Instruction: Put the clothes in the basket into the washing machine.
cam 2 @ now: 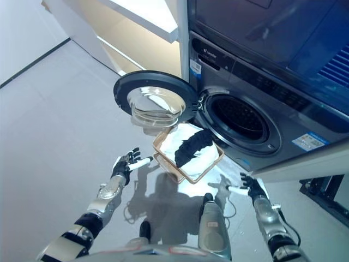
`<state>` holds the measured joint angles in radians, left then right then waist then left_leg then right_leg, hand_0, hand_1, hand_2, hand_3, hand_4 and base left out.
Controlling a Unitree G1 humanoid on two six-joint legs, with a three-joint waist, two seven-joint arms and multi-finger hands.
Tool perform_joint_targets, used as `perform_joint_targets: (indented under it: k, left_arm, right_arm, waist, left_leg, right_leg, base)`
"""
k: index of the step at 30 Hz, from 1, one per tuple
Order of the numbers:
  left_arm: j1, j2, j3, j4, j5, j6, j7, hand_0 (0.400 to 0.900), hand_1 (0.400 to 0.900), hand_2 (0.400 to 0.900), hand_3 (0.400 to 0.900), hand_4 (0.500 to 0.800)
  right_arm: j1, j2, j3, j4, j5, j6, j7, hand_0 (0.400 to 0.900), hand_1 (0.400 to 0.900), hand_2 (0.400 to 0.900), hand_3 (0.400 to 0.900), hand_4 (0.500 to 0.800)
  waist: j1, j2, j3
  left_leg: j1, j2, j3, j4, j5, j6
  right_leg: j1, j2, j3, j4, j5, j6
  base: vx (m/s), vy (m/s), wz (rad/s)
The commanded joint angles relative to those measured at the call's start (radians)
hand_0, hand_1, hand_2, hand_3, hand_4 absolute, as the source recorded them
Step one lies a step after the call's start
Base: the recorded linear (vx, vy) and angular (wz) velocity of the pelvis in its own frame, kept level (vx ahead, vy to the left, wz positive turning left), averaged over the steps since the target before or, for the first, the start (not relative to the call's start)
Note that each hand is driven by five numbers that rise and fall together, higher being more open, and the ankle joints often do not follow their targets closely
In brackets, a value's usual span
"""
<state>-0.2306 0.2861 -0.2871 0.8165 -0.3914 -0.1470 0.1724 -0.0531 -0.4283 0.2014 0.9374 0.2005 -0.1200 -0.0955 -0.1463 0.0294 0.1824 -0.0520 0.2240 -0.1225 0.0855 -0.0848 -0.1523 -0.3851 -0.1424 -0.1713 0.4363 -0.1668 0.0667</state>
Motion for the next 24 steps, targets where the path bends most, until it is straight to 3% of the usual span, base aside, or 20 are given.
perform_joint_targets:
  k: [1, 2, 3, 7, 11, 14, 15, 16, 18, 19, 21, 24]
  left_arm:
    - [-0.066, 0.040, 0.008, -0.040, 0.003, -0.046, 0.007, 0.900, 0.900, 0.900, 0.900, 0.800]
    - [-0.069, 0.034, 0.006, -0.038, 0.001, -0.045, 0.010, 0.900, 0.900, 0.900, 0.900, 0.800]
    - [-0.074, 0.028, 0.003, -0.033, 0.000, -0.044, 0.010, 0.900, 0.900, 0.900, 0.900, 0.800]
    - [-0.094, 0.026, -0.002, -0.012, 0.002, -0.042, 0.018, 0.900, 0.900, 0.900, 0.900, 0.800]
    - [-0.088, 0.033, 0.004, -0.009, -0.001, -0.053, 0.028, 0.900, 0.900, 0.900, 0.900, 0.800]
    - [-0.063, 0.037, 0.023, -0.011, -0.004, -0.064, 0.032, 0.900, 0.900, 0.900, 0.900, 0.800]
    - [-0.041, 0.038, 0.035, -0.014, -0.006, -0.070, 0.036, 0.900, 0.900, 0.900, 0.900, 0.800]
    - [-0.041, 0.038, 0.035, -0.014, -0.006, -0.070, 0.036, 0.900, 0.900, 0.900, 0.900, 0.800]
    - [-0.034, 0.038, 0.046, -0.020, -0.005, -0.076, 0.047, 0.900, 0.900, 0.900, 0.900, 0.800]
    - [-0.039, 0.041, 0.045, -0.023, 0.000, -0.077, 0.052, 0.900, 0.900, 0.900, 0.900, 0.800]
    - [-0.046, 0.045, 0.038, -0.024, 0.024, -0.076, 0.070, 0.900, 0.900, 0.900, 0.900, 0.800]
    - [-0.099, 0.051, 0.013, 0.036, 0.084, -0.067, 0.123, 0.900, 0.900, 0.900, 0.900, 0.800]
  right_arm:
    - [-0.021, -0.028, -0.036, -0.052, 0.057, -0.070, -0.038, 0.900, 0.900, 0.900, 0.900, 0.800]
    - [-0.033, -0.027, -0.027, -0.044, 0.060, -0.071, -0.041, 0.900, 0.900, 0.900, 0.900, 0.800]
    - [-0.044, -0.027, -0.022, -0.038, 0.062, -0.070, -0.042, 0.900, 0.900, 0.900, 0.900, 0.800]
    - [-0.078, -0.025, -0.012, -0.042, 0.076, -0.075, -0.055, 0.900, 0.900, 0.900, 0.900, 0.800]
    - [-0.105, -0.019, 0.007, -0.028, 0.069, -0.080, -0.061, 0.900, 0.900, 0.900, 0.900, 0.800]
    - [-0.123, -0.023, 0.016, -0.028, 0.058, -0.086, -0.064, 0.900, 0.900, 0.900, 0.900, 0.800]
    - [-0.133, -0.023, 0.020, -0.028, 0.049, -0.087, -0.062, 0.900, 0.900, 0.900, 0.900, 0.800]
    - [-0.133, -0.023, 0.020, -0.029, 0.049, -0.087, -0.062, 0.900, 0.900, 0.900, 0.900, 0.800]
    - [-0.170, -0.022, 0.028, -0.035, 0.043, -0.085, -0.066, 0.900, 0.900, 0.900, 0.900, 0.800]
    - [-0.200, -0.022, 0.035, -0.044, 0.044, -0.083, -0.061, 0.900, 0.900, 0.900, 0.900, 0.800]
    - [-0.232, -0.017, 0.052, -0.059, 0.025, -0.079, -0.067, 0.900, 0.900, 0.900, 0.900, 0.800]
    - [-0.297, 0.016, 0.084, -0.039, 0.030, -0.078, -0.078, 0.900, 0.900, 0.900, 0.900, 0.800]
  waist:
    - [-0.004, -0.056, -0.039]
    - [0.012, -0.068, -0.032]
    - [0.021, -0.075, -0.027]
    - [0.058, -0.116, -0.007]
    - [0.095, -0.108, 0.010]
    - [0.121, -0.068, 0.015]
    - [0.132, -0.041, 0.015]
    - [0.134, -0.043, 0.017]
    - [0.145, -0.021, 0.030]
    - [0.146, -0.012, 0.043]
    - [0.161, 0.002, 0.063]
    - [0.173, -0.005, 0.103]
  left_leg:
    - [0.080, 0.039, -0.024, 0.233, 0.318, 0.065]
    - [0.039, -0.013, -0.051, 0.296, 0.299, 0.074]
    - [0.004, -0.035, -0.042, 0.318, 0.292, 0.081]
    - [-0.148, -0.084, -0.020, 0.296, 0.211, 0.096]
    - [-0.196, -0.048, -0.051, 0.088, 0.230, 0.063]
    - [-0.207, -0.024, -0.116, -0.056, 0.301, 0.030]
    - [-0.208, -0.023, -0.125, -0.085, 0.307, 0.014]
    - [-0.204, -0.023, -0.122, -0.086, 0.307, 0.014]
    - [-0.208, -0.038, -0.093, -0.046, 0.276, 0.008]
    - [-0.228, -0.058, -0.053, 0.011, 0.213, 0.026]
    - [-0.256, -0.112, -0.022, 0.097, 0.166, 0.044]
    - [-0.307, -0.128, 0.043, 0.155, 0.133, 0.057]
  right_leg:
    - [0.073, 0.021, 0.065, -0.178, 0.175, 0.018]
    - [0.099, 0.034, 0.073, -0.195, 0.175, 0.009]
    - [0.124, 0.042, 0.074, -0.212, 0.176, 0.003]
    - [0.196, 0.059, 0.112, -0.251, 0.157, -0.001]
    - [0.250, 0.081, 0.162, -0.267, 0.128, 0.017]
    - [0.282, 0.098, 0.214, -0.267, 0.103, 0.035]
    - [0.299, 0.095, 0.249, -0.261, 0.082, 0.045]
    - [0.301, 0.094, 0.251, -0.260, 0.081, 0.045]
    - [0.297, 0.072, 0.287, -0.238, 0.063, 0.060]
    - [0.280, 0.045, 0.301, -0.212, 0.047, 0.076]
    - [0.248, -0.021, 0.325, -0.165, 0.067, 0.103]
    - [0.188, -0.073, 0.282, -0.191, 0.115, 0.119]
  base:
    - [0.19, -0.383, -0.21]
    - [0.16, -0.313, -0.21]
    - [0.17, -0.299, -0.20]
    - [0.18, -0.155, -0.37]
    - [0.22, 0.042, -0.70]
    - [0.28, 0.183, -0.96]
    - [0.27, 0.228, -0.99]
    - [0.23, 0.263, -1.07]
    - [0.08, 0.292, -0.99]
    - [0.02, 0.418, -1.20]
    - [0.01, 0.418, -1.04]
    - [-0.08, 0.202, -0.79]
